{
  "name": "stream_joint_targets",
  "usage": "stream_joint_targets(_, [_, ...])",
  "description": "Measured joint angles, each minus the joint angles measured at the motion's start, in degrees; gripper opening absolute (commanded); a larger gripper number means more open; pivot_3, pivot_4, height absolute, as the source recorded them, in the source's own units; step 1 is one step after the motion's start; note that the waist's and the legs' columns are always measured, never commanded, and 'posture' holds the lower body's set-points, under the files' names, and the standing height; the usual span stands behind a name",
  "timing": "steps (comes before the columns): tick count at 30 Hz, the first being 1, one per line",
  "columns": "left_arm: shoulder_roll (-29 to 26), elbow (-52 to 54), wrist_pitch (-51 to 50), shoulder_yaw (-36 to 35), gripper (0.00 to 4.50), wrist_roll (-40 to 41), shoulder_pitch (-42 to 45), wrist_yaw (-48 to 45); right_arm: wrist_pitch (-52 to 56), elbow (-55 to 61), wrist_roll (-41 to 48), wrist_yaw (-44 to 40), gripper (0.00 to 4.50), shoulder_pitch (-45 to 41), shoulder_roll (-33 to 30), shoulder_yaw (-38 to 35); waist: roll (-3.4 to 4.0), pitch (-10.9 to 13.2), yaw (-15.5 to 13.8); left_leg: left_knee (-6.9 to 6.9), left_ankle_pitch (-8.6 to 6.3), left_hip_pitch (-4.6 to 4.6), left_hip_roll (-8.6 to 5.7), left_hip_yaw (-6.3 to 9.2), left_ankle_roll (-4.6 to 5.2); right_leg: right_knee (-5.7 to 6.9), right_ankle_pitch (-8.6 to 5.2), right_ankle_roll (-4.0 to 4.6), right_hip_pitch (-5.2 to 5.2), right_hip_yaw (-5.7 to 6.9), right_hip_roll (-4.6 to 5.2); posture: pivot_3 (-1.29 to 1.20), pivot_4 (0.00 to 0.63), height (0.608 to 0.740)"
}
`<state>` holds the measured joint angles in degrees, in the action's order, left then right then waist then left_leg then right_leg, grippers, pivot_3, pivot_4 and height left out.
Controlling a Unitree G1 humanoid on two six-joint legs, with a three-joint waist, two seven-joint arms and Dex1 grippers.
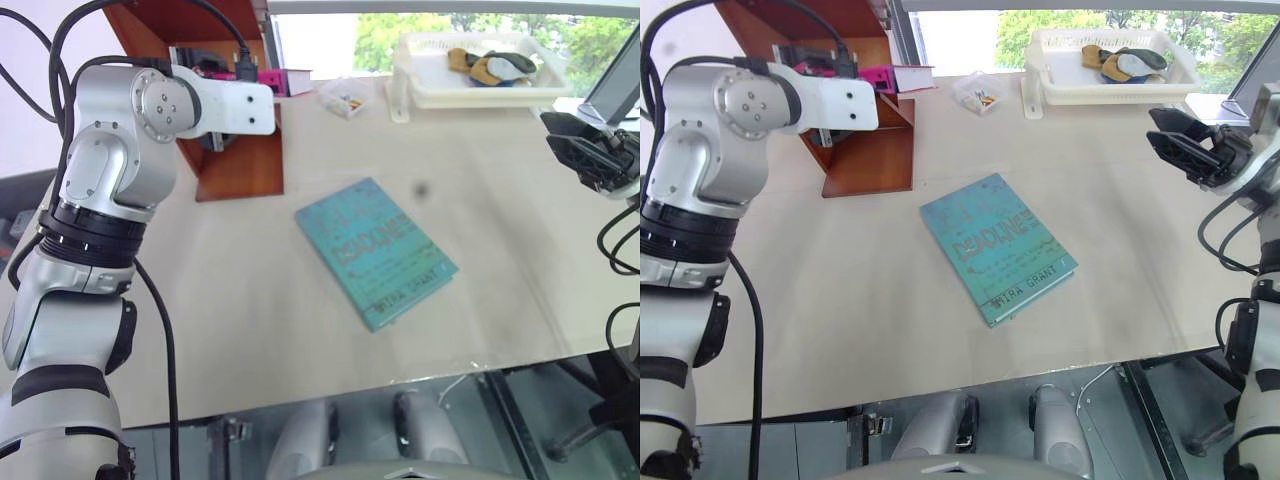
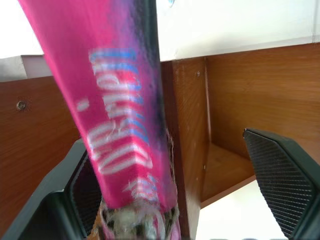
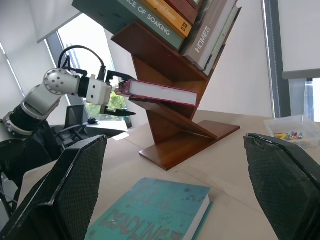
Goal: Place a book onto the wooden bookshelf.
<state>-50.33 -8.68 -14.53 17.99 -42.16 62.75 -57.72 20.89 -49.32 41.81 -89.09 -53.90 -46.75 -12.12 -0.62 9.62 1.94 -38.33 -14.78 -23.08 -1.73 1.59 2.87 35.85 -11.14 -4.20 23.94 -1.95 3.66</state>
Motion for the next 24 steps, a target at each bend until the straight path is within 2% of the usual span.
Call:
stream_joint_targets(6, [0.02, -1.12, 1.38, -0.01, 4.48, -0.6, 3.34, 2.51, 0.0, 0.1, 0.02, 0.0, 4.5, 0.0, -0.06, -0.01, 0.0, 0.0, 0.02, -0.01, 0.0, 0.02, 0.0, -0.01, 0.0, 0.01, 0.0, 0.0, 0.0, 0.0, 0.01, 0.0, 0.15, 0.74])
stream_joint_targets(16, [-0.82, -0.06, 1.03, -0.1, 4.48, -0.58, 3.34, 2.23, 0.16, 1.11, 0.15, 0.0, 4.5, 0.25, -0.53, -0.08, 0.0, 0.0, 0.04, -0.01, 0.0, 0.01, 0.0, -0.01, 0.0, 0.02, 0.0, 0.0, 0.0, 0.0, 0.0, 0.0, 0.15, 0.74])
stream_joint_targets(21, [-1.47, 2.95, 0.07, -2.02, 4.48, 0.3, 3.33, 1.25, 0.23, 1.52, 0.15, 0.0, 4.5, 0.75, -0.55, -0.12, 0.0, 0.0, 0.03, -0.01, 0.0, -0.01, 0.0, -0.01, 0.0, 0.01, 0.0, 0.0, 0.0, 0.0, 0.01, 0.0, 0.15, 0.74])
stream_joint_targets(24, [-0.81, 4.34, 1.2, -5.3, 4.48, 2.93, 2.97, 4.16, 0.42, 2.07, 0.16, 0.0, 4.5, 1.3, -0.77, -0.2, 0.0, 0.0, -0.05, -0.01, 0.0, 0.01, 0.0, 0.02, 0.0, 0.0, 0.0, 0.0, 0.0, 0.01, 0.02, 0.0, 0.15, 0.74])
